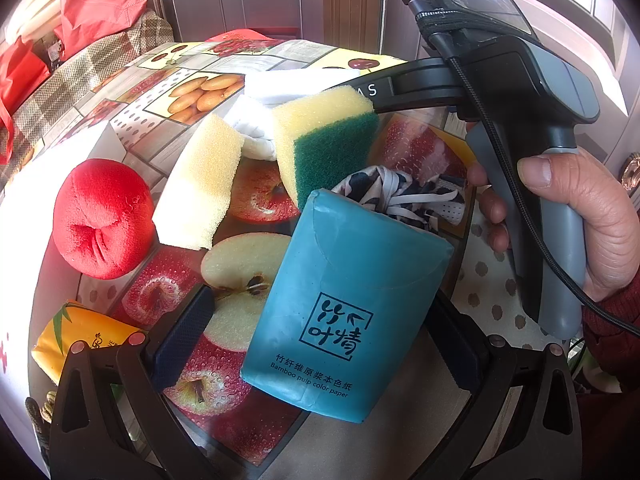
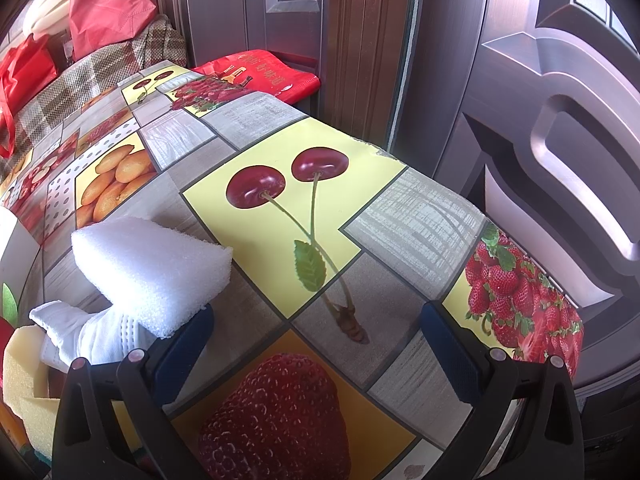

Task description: Organize soft objects

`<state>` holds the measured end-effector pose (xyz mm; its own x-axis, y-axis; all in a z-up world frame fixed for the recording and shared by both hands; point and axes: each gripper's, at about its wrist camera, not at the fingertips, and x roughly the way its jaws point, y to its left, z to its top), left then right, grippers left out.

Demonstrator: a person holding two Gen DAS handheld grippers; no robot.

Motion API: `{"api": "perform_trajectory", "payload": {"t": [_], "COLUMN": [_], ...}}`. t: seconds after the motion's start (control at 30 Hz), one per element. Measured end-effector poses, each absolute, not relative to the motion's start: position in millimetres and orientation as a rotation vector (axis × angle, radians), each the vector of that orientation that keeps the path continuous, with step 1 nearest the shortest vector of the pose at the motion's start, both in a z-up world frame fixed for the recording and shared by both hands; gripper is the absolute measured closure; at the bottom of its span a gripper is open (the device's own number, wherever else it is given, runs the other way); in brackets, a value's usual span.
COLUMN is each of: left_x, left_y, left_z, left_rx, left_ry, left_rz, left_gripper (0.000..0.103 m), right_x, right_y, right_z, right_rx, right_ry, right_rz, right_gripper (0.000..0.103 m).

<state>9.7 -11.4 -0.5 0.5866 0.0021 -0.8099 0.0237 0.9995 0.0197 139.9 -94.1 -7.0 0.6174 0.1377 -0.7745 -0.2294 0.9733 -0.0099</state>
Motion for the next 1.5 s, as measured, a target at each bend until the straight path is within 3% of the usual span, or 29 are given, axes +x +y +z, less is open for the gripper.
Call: {"api": "perform_trajectory", "payload": {"t": [1.5], "left_x": [9.6], "left_y": [-11.4], "left_z": [-0.6], "left_rx": [0.029], "left_ry": [0.944], "left_rz": [-0.013], "left_gripper": [0.001], "right_x": [136.1], "right_y": [-99.9], "right_z": [-4.8], "right_rx": [-0.055], "right_ry": [0.868], "right_rz": [0.241], "right_gripper": [0.0]}}
